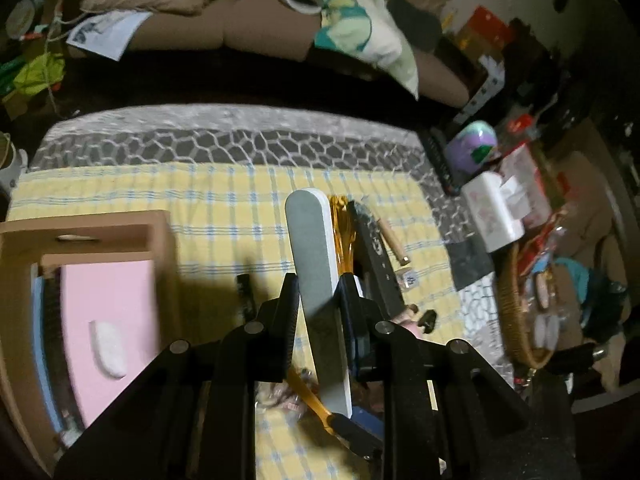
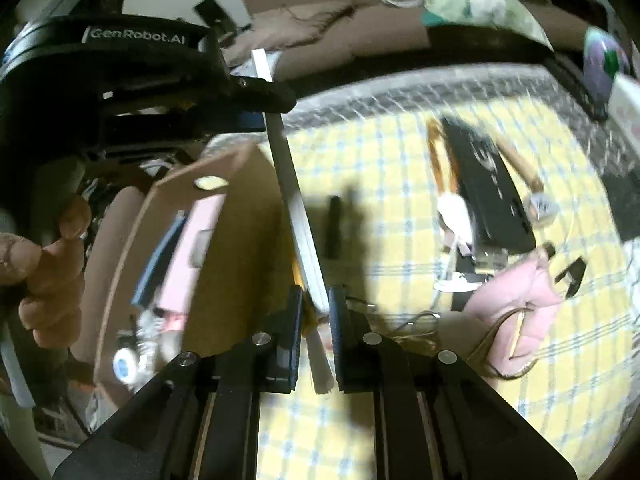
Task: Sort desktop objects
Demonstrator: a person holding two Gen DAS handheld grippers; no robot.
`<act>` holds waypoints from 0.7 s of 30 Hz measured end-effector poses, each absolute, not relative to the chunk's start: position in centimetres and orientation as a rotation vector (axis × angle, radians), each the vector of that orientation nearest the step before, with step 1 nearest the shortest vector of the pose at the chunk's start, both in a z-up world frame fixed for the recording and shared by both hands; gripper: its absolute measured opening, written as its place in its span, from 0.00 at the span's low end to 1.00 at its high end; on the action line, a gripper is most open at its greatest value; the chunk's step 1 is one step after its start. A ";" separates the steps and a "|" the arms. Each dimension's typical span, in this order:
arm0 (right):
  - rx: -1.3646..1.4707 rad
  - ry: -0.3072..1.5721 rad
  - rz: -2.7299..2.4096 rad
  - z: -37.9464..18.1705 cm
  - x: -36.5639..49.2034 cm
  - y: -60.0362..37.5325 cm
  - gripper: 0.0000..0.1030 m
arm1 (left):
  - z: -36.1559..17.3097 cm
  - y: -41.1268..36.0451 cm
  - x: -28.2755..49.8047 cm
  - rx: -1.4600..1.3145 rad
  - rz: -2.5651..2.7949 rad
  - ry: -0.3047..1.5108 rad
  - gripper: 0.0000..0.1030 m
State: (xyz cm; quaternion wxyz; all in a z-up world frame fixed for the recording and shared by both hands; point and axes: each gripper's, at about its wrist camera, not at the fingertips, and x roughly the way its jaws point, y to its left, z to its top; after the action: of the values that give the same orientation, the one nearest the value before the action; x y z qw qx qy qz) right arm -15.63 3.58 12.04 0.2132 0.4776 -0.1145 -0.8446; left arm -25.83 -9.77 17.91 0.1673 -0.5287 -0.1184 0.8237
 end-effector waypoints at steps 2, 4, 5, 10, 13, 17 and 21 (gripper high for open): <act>1.294 -0.279 -2.339 14.1 -14.4 2.0 0.12 | 19.9 -11.7 -24.4 -1.480 2.370 -0.349 0.19; 1.268 -0.251 -2.324 15.6 -13.4 0.1 0.12 | 21.6 -13.7 -23.0 -1.464 2.397 -0.356 0.18; 1.252 -0.236 -2.317 16.3 -12.7 -1.0 0.12 | 22.3 -14.8 -22.4 -1.459 2.410 -0.358 0.18; 1.197 -0.223 -2.268 18.3 -10.5 -7.0 0.12 | 24.6 -21.0 -20.0 -1.455 2.480 -0.384 0.18; 1.194 -0.239 -2.227 18.0 -10.6 -11.0 0.12 | 24.6 -25.0 -19.8 -1.497 2.517 -0.384 0.18; 1.225 -0.290 -2.178 16.1 -11.5 -14.9 0.12 | 22.3 -28.3 -21.0 -1.581 2.533 -0.354 0.18; 1.281 -0.365 -2.149 13.3 -12.5 -17.7 0.11 | 18.2 -30.1 -22.9 -1.665 2.514 -0.341 0.18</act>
State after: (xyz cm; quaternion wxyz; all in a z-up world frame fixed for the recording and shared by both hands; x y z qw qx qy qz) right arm -12.50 -17.75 13.27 0.3017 0.4832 -0.1376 -0.8103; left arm -22.87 -30.09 18.17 0.0534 -0.5480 -0.1121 0.8272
